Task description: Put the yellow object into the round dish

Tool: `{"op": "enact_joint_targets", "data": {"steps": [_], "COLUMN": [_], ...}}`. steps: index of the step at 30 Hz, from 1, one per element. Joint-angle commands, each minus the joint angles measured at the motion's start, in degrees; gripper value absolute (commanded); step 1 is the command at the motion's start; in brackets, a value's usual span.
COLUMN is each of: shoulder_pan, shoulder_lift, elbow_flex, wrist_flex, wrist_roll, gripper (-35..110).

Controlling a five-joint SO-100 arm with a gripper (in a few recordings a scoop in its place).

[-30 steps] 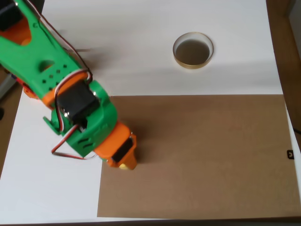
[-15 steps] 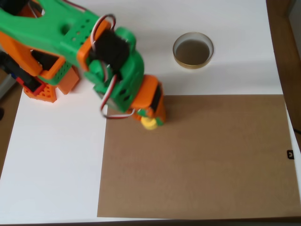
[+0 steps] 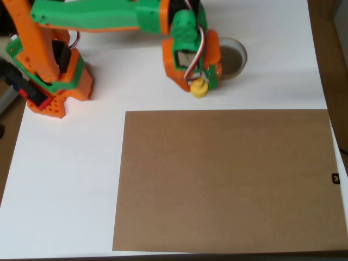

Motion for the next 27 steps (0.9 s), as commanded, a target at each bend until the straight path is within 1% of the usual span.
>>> {"op": "enact_joint_targets", "data": {"steps": [1,7,18,27], "shoulder_pan": [-4.75,-10.11,-19.07,-21.71], "shoulder_lift": [0.0,-2.29,-5.89,-16.52], "elbow_flex": [-6.5,-8.79,-9.67,-20.57], "wrist_flex": [2.37,2.81,0.7,3.16], "wrist_roll": [0.18,0.62,-1.85,-2.11], "gripper": [0,0,0,0]}}
